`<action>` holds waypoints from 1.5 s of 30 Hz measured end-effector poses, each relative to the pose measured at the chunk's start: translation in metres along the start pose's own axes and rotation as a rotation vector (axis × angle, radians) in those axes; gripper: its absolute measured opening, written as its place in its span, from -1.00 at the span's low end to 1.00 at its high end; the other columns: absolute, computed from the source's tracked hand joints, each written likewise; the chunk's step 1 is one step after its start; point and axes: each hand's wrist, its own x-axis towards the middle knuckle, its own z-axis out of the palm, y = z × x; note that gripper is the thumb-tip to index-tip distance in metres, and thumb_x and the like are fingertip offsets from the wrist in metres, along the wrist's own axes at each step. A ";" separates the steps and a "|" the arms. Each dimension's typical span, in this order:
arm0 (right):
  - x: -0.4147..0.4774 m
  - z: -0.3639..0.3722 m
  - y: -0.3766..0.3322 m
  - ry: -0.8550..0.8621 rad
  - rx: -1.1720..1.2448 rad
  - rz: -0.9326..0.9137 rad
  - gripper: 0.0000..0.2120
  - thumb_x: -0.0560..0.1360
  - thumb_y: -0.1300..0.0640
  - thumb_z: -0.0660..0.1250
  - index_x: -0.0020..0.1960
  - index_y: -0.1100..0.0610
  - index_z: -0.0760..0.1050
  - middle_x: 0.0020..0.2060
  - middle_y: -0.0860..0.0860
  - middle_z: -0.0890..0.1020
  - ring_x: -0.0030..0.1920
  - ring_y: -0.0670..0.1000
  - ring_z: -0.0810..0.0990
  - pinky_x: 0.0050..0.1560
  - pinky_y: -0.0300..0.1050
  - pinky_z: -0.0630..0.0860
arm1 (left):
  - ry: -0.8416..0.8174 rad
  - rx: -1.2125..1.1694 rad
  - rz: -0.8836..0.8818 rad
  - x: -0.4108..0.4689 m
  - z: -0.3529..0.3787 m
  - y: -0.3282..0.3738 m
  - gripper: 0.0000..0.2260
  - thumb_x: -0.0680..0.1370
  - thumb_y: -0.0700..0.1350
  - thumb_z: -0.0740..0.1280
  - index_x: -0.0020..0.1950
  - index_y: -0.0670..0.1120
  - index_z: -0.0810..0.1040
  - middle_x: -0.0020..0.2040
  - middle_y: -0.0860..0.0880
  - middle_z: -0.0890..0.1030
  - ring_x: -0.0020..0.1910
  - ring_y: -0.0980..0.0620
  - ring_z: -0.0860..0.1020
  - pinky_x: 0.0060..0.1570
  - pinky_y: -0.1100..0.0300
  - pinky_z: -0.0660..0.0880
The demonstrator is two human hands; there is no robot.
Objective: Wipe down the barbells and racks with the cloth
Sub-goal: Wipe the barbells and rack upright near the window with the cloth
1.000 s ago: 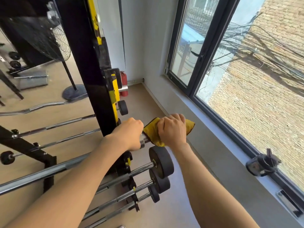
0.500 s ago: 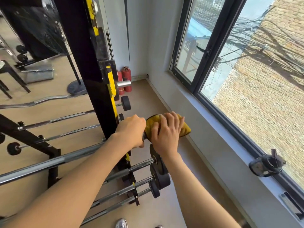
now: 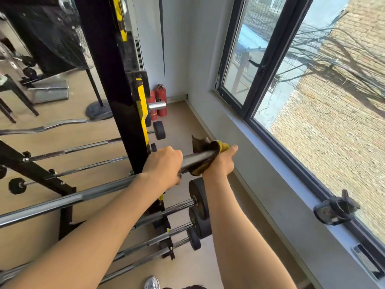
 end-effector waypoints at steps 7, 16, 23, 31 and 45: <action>-0.042 0.003 0.049 -0.269 -0.198 0.053 -0.42 0.59 -0.23 0.36 0.39 0.09 0.22 0.14 0.09 0.59 0.08 0.13 0.67 0.05 0.15 0.68 | 0.024 0.053 -0.007 0.001 -0.001 0.001 -0.62 0.48 0.01 0.60 0.19 -0.10 0.59 0.04 -0.12 0.65 0.01 -0.15 0.68 -0.05 -0.01 0.61; -0.008 0.000 -0.014 -0.044 -0.035 0.041 -0.55 0.64 -0.18 0.33 0.32 0.15 0.43 -0.05 0.04 0.64 -0.11 0.02 0.65 -0.01 0.04 0.65 | -0.007 0.026 -0.010 0.005 -0.003 0.002 -0.60 0.42 0.06 0.64 0.07 -0.09 0.57 -0.07 -0.08 0.62 -0.11 -0.11 0.63 -0.13 0.03 0.62; -0.042 -0.005 0.039 -0.296 -0.284 0.109 -0.59 0.62 -0.15 0.38 0.23 0.16 0.44 0.05 0.08 0.66 -0.01 0.08 0.68 -0.02 0.06 0.68 | 0.007 0.045 -0.031 0.010 -0.002 0.003 -0.61 0.46 0.00 0.61 0.16 -0.11 0.58 0.00 -0.11 0.64 -0.04 -0.15 0.67 -0.09 0.00 0.64; 0.046 -0.017 -0.028 -0.391 -1.341 -0.975 -0.65 0.61 0.01 0.10 0.15 0.12 0.61 0.26 0.07 0.61 0.51 0.19 0.38 0.64 0.25 -0.16 | -0.005 -0.001 -0.030 0.010 0.002 -0.001 -0.58 0.37 0.09 0.66 0.00 -0.07 0.55 -0.12 -0.06 0.61 -0.16 -0.09 0.62 -0.17 0.05 0.63; 0.042 -0.029 -0.039 -0.474 -1.527 -1.438 -0.50 0.71 -0.13 -0.06 -0.24 0.00 0.48 -0.28 -0.05 0.60 -0.20 0.09 0.60 0.04 0.06 0.52 | 0.072 -0.013 -0.100 0.006 0.015 -0.002 -0.53 0.35 0.18 0.65 -0.06 -0.01 0.45 -0.15 -0.01 0.57 -0.19 -0.04 0.58 -0.27 0.11 0.55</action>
